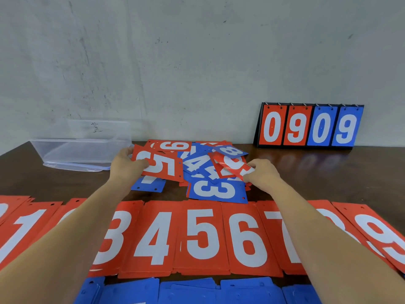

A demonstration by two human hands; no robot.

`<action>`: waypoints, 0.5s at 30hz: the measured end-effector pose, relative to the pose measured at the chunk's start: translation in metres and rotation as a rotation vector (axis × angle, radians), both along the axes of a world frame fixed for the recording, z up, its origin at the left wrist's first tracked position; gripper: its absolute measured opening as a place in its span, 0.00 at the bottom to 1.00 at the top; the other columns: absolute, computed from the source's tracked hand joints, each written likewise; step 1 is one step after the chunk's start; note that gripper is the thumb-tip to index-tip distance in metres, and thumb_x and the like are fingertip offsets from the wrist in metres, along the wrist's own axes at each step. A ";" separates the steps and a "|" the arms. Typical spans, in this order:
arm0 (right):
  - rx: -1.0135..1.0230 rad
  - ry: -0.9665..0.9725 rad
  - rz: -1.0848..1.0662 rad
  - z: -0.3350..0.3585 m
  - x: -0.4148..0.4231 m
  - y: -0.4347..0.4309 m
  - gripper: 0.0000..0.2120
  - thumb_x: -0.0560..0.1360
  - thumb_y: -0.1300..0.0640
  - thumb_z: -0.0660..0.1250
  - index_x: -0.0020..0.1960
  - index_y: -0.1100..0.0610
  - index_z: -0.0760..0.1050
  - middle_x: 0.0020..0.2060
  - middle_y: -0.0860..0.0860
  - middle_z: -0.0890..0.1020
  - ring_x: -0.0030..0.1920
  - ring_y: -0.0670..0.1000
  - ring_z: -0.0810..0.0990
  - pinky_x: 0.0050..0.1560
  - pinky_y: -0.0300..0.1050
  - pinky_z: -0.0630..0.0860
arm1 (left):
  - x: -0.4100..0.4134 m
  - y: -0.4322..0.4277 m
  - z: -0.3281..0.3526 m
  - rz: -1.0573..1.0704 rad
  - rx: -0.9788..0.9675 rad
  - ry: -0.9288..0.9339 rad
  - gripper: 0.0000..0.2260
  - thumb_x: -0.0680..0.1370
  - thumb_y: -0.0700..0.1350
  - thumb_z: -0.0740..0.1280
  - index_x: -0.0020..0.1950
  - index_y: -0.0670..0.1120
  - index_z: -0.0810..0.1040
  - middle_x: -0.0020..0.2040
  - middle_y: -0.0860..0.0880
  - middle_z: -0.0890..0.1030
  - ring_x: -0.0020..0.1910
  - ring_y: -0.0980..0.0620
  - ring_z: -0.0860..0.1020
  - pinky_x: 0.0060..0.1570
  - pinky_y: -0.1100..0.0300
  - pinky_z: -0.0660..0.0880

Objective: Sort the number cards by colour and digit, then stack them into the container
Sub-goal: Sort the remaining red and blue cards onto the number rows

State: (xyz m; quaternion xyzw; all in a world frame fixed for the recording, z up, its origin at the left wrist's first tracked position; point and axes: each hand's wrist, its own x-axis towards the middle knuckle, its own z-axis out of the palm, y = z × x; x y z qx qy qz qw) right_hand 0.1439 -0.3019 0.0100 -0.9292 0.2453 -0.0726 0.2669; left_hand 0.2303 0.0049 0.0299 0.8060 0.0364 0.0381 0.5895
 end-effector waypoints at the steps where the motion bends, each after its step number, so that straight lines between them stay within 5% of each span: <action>1: 0.003 0.002 0.004 0.001 -0.001 -0.001 0.24 0.71 0.54 0.74 0.64 0.54 0.71 0.62 0.53 0.75 0.59 0.52 0.75 0.49 0.44 0.74 | -0.001 -0.001 0.000 0.000 0.001 -0.005 0.23 0.76 0.40 0.70 0.70 0.44 0.69 0.61 0.42 0.79 0.53 0.42 0.81 0.51 0.47 0.80; 8: 0.019 -0.024 0.069 0.004 -0.010 -0.003 0.31 0.70 0.56 0.75 0.66 0.53 0.63 0.62 0.53 0.73 0.59 0.51 0.75 0.51 0.47 0.77 | -0.011 -0.004 0.011 0.024 -0.106 -0.044 0.02 0.79 0.43 0.66 0.50 0.46 0.77 0.48 0.46 0.82 0.38 0.52 0.80 0.34 0.61 0.75; 11: -0.085 -0.033 0.084 0.005 -0.014 -0.001 0.32 0.70 0.53 0.75 0.68 0.54 0.63 0.63 0.54 0.73 0.61 0.54 0.76 0.54 0.50 0.78 | -0.020 -0.008 0.016 0.041 -0.131 -0.093 0.05 0.80 0.41 0.63 0.52 0.43 0.78 0.40 0.50 0.79 0.35 0.56 0.76 0.27 0.68 0.72; 15: -0.142 -0.086 0.088 0.011 -0.017 0.001 0.26 0.73 0.54 0.73 0.65 0.55 0.66 0.60 0.54 0.76 0.59 0.54 0.78 0.53 0.50 0.79 | -0.033 -0.008 0.019 0.010 -0.122 -0.122 0.05 0.80 0.42 0.63 0.52 0.45 0.78 0.42 0.48 0.82 0.42 0.47 0.81 0.42 0.54 0.80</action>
